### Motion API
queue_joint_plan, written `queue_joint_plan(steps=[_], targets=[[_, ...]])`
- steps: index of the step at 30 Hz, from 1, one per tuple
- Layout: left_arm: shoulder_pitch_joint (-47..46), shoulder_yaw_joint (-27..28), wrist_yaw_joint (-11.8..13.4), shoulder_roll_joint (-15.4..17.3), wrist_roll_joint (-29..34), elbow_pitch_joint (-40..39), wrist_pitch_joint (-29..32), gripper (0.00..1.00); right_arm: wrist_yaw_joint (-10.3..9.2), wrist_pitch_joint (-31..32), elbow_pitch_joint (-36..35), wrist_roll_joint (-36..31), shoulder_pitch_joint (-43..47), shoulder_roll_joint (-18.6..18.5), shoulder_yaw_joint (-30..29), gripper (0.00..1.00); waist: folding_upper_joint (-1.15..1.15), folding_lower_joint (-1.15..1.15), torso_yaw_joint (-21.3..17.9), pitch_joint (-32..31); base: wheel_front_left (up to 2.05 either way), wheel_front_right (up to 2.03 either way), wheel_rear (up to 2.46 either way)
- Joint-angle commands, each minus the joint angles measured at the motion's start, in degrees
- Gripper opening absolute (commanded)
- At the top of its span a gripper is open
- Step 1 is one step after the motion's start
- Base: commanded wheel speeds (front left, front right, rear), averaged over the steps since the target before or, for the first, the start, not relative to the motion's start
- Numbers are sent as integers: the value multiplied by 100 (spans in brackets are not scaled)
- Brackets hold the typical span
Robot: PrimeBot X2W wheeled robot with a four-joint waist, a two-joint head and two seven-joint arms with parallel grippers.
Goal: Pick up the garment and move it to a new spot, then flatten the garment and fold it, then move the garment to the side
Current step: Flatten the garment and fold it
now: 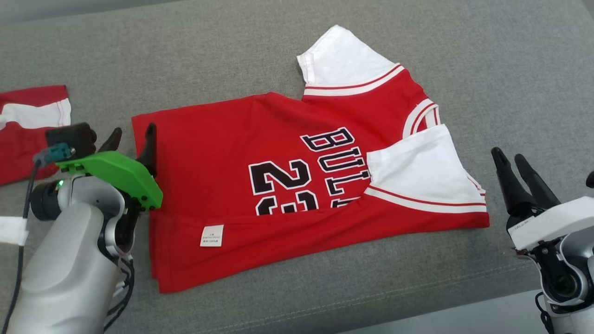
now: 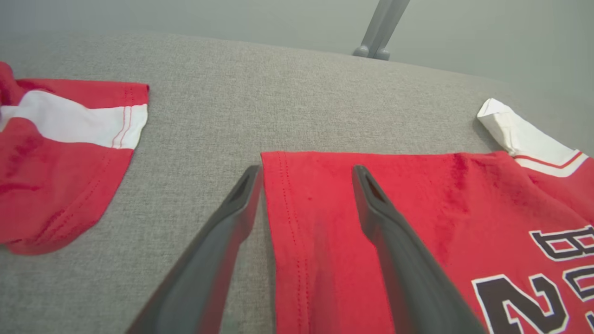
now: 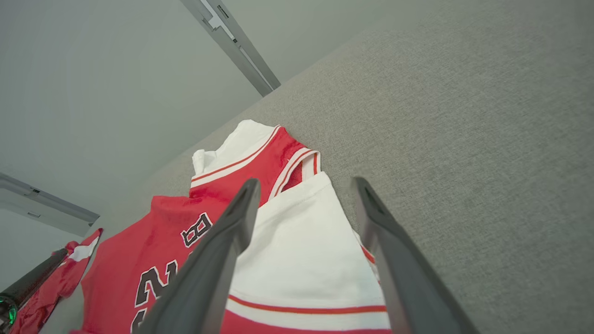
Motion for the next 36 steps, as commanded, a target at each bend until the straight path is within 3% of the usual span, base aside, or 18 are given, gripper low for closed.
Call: queue_joint_plan(steps=[1, 9, 21, 22, 23, 24, 27, 36], targets=[[-189, -16, -27, 18, 33, 159, 52, 100, 0, 24, -43, -55, -77, -20, 38, 100, 0, 0, -135, 199, 0, 0, 0], [-1068, 10, -78, -17, 81, 1516, 82, 100, 0, -19, -146, 71, -317, -139, 335, 100, 0, 0, -330, 515, 0, 0, 0], [-1544, -302, -364, -113, 294, 2482, 23, 100, 0, -7, -169, 122, -471, -286, 464, 100, 0, 0, -336, 629, 0, 0, 0], [-1562, -342, -398, -138, 309, 2543, 27, 87, 0, 5, -169, 124, -482, -295, 474, 100, 0, 0, -335, 634, 0, 0, 0], [-1582, -369, -433, -165, 315, 2605, 25, 60, 0, 11, -168, 122, -492, -300, 478, 100, 0, 0, -333, 638, 0, 0, 0], [-1600, -393, -466, -198, 318, 2648, 17, 41, 0, 23, -172, 113, -505, -312, 486, 100, 0, 0, -329, 641, 0, 0, 0], [-1662, -488, -589, -260, 369, 2765, -6, 0, 0, 58, -198, 90, -582, -352, 503, 100, 0, 0, -305, 638, 0, 0, 0], [-1953, -785, -863, -412, 593, 2700, -344, 0, 0, 482, -130, -438, -1189, -599, 562, 100, 0, 0, -35, 539, 0, 0, 0]])
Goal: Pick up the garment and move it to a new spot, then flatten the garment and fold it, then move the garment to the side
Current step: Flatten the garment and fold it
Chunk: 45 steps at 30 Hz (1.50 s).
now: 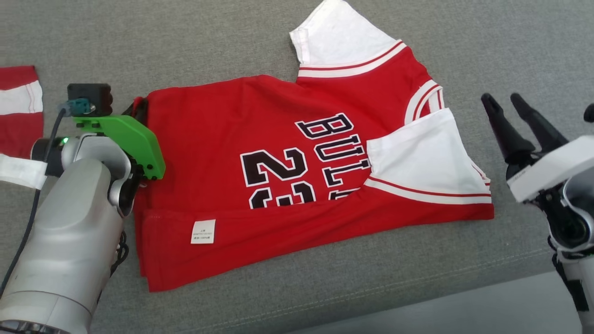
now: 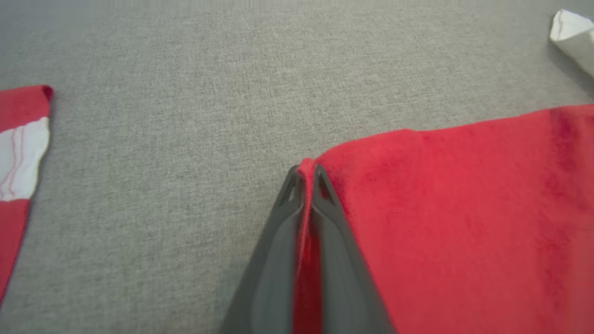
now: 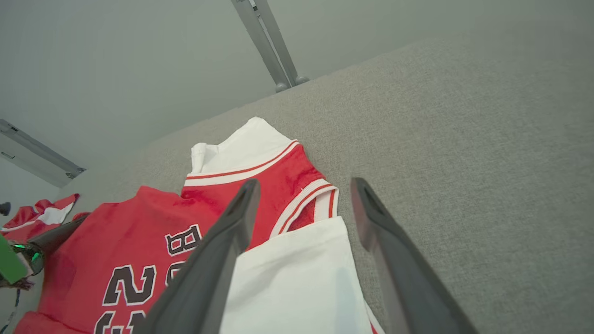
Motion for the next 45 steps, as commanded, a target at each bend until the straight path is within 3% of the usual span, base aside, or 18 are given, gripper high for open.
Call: queue_joint_plan(steps=[1, 8, 19, 31, 45], targets=[[-152, -48, -60, -16, 76, -84, -72, 0, 0, 155, 48, -144, -273, -27, 27, 100, 0, 0, 144, -38, 0, 0, 0], [-107, -206, -158, -141, 131, -575, -301, 0, 0, 868, 509, -692, -1419, -201, 204, 100, 0, 0, 573, 15, 0, 0, 0], [205, -359, 31, -354, 169, -1804, -529, 0, 0, 1755, 2433, -1443, -3454, -239, 386, 100, 0, 0, 1513, 456, 0, 0, 0], [354, -528, 219, -578, 185, -2635, -476, 0, 0, 1784, 4046, -2234, -4517, -216, 238, 100, 0, 0, 2106, 876, 0, 0, 0], [310, -697, 223, -769, 127, -2836, -416, 0, 0, 1499, 5121, -2706, -4975, -138, 10, 100, 0, 0, 2386, 1004, 0, 0, 0]])
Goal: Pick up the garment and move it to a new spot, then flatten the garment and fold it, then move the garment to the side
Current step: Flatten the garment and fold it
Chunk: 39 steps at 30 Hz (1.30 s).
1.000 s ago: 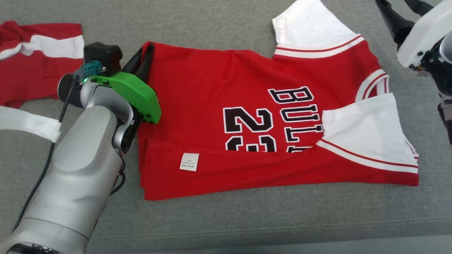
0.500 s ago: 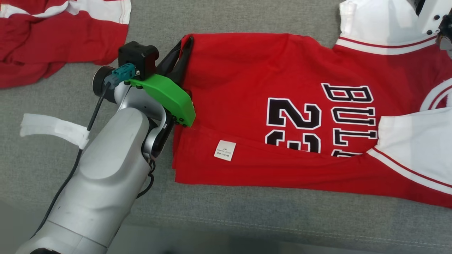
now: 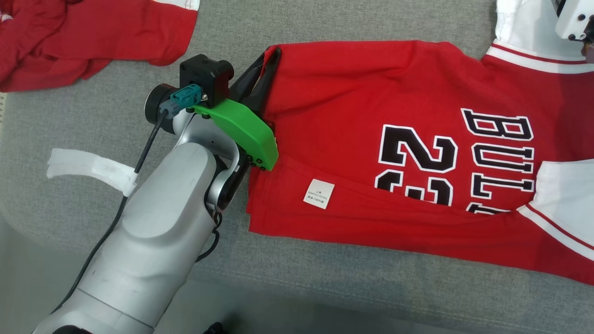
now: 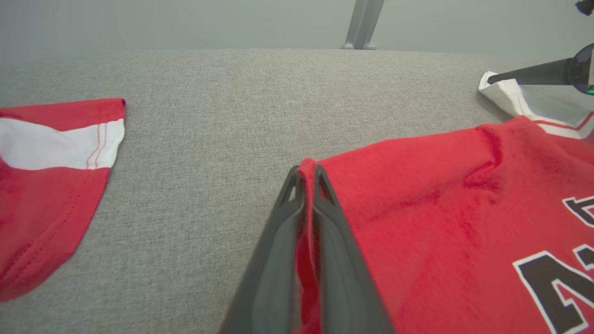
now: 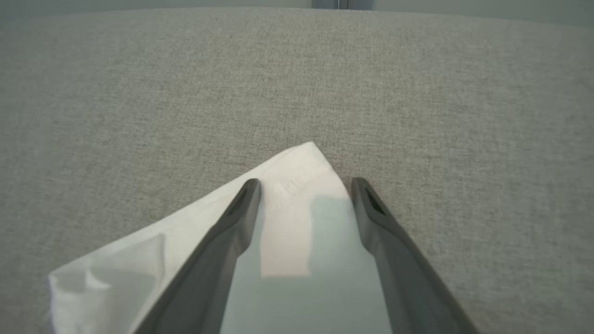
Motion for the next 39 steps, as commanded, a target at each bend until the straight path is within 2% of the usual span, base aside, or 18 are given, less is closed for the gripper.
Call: queue_joint_plan(steps=[1, 2, 3, 4, 5, 9, 10, 11, 25, 31, 39], targets=[[-19, -9, -24, -26, -39, 18, 19, 0, 0, -38, 146, -77, -80, 1, -25, 100, 0, -1, 47, 21, 0, 0, 0], [-36, -17, -18, -35, -40, 29, 22, 0, 0, -45, 214, -109, -84, 1, -27, 100, 0, -1, 58, 25, 0, 0, 0], [-47, -24, -12, -44, -42, 40, 24, 0, 0, -53, 273, -143, -78, 3, 0, 93, 0, -1, 69, 26, 0, 0, 0], [-55, -27, -10, -49, -51, 54, 23, 0, 0, -53, 330, -166, -73, 11, 29, 69, 0, -1, 76, 26, 0, 0, 0], [-63, -28, -11, -50, -58, 69, 12, 0, 0, -55, 373, -185, -85, 18, 63, 50, 0, -1, 80, 26, 0, 0, 0], [-81, -15, -11, -30, -83, 121, -17, 0, -2, -123, 468, -235, -136, 26, 173, 24, 0, -1, 65, 28, 0, 0, 0], [-86, -7, -13, -15, -84, 142, -13, 0, -3, -169, 480, -254, -153, 4, 194, 6, 0, -1, 54, 26, 0, 0, 0], [-91, -4, -15, -3, -90, 166, -23, 0, -5, -226, 488, -260, -174, -14, 213, 0, 0, -1, 42, 21, 0, 0, 0], [-322, 286, -150, 286, -489, 858, 258, 0, -4, -1122, 399, 323, -323, 30, 436, 0, 0, -1, -535, -300, 0, 0, 0], [-501, 420, -213, 393, -635, 1210, 377, 0, -4, -1330, 13, 981, -218, 5, 791, 0, 0, -1, -819, -414, 0, 0, 0], [-462, 560, -327, 569, -823, 1401, 270, 0, -3, -1437, -804, 1973, 162, -230, 1474, 0, 0, -1, -1112, -527, 0, 0, 0]])
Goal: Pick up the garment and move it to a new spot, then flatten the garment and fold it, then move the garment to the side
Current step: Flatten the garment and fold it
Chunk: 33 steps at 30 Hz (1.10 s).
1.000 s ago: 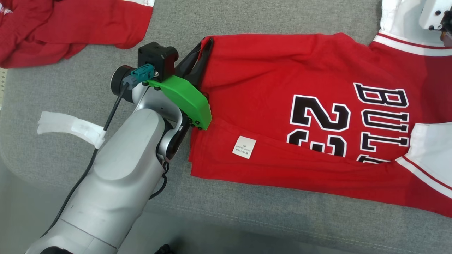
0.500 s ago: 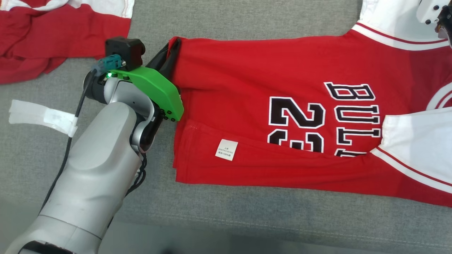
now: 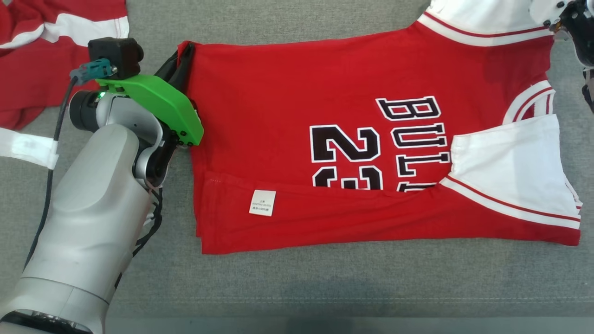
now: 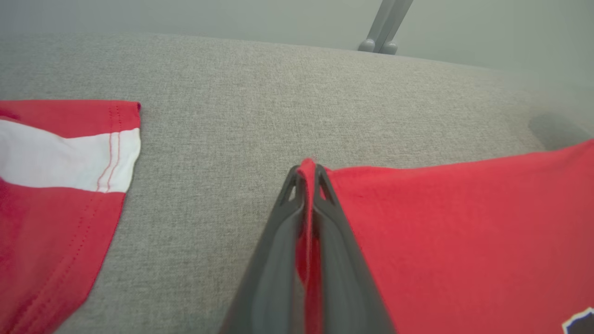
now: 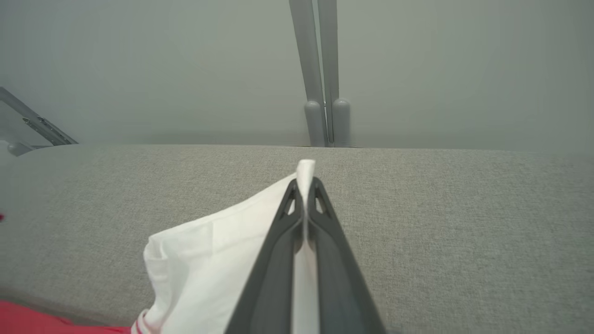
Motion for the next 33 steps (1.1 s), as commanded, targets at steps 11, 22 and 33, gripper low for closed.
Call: queue_joint_plan(steps=[11, 22, 33], targets=[[884, 8, -184, 575, -124, -699, -461, 0, -7, -474, -1669, 1295, 1389, -684, 805, 0, 0, 0, -448, -451, 0, 0, 0], [2501, 132, 285, 1293, -143, -2401, -820, 0, -4, -1082, -3319, 1970, 3445, -1252, 800, 0, 0, 0, -747, -716, 0, 0, 0], [3682, 216, 901, 1637, -191, -3635, -876, 0, -4, -1511, -4084, 1930, 4939, -1301, 382, 0, 0, 0, -840, -714, 0, 0, 0]])
